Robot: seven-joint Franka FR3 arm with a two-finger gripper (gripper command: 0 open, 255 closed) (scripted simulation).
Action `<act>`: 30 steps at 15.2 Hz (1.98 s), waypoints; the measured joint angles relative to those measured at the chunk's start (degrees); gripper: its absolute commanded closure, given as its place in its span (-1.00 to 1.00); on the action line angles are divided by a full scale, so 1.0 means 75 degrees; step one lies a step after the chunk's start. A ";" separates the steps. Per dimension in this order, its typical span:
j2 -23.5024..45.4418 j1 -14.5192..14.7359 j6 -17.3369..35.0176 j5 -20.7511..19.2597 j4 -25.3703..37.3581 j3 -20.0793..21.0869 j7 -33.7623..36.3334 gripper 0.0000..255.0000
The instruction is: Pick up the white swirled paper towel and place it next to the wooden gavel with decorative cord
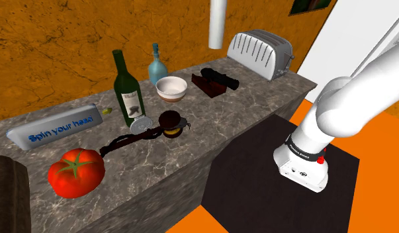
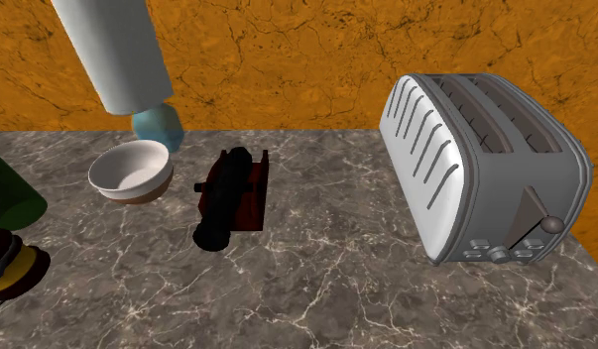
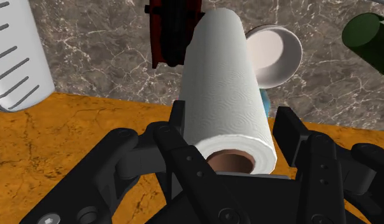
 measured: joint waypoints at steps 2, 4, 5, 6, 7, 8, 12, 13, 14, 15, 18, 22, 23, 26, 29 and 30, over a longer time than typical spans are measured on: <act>0.0000 0.0123 -0.0049 0.0018 0.0024 0.0284 0.0398 1.00; -0.0016 0.0236 -0.0043 0.0033 -0.0015 0.0549 0.0771 1.00; -0.0031 0.0297 -0.0002 0.0042 -0.0082 0.0690 0.0972 1.00; -0.0006 0.0358 -0.0062 0.0052 -0.0009 0.0833 0.1170 1.00; -0.0016 0.0420 -0.0070 0.0059 -0.0022 0.0977 0.1373 1.00; 0.0054 0.0472 -0.0087 0.0063 0.0054 0.1107 0.1554 1.00; 0.0394 0.0697 -0.0192 0.0047 0.0444 0.1656 0.2323 1.00; 0.0499 0.0748 -0.0184 0.0032 0.0533 0.1781 0.2500 1.00; 0.0491 0.0773 -0.0135 0.0036 0.0469 0.1829 0.2575 1.00; 0.0467 0.0791 -0.0072 0.0040 0.0380 0.1861 0.2631 1.00; 0.0380 0.0810 0.0198 0.0055 0.0019 0.1883 0.2687 1.00; 0.0264 0.0823 0.0602 0.0073 -0.0500 0.1884 0.2716 1.00; 0.0209 0.0826 0.0712 0.0081 -0.0663 0.1879 0.2716 1.00; 0.0179 0.0836 0.1015 0.0084 -0.0997 0.1890 0.2748 1.00; 0.0101 0.0840 0.1326 0.0096 -0.1385 0.1879 0.2750 1.00; 0.0102 0.0842 0.1424 0.0095 -0.1483 0.1884 0.2762 1.00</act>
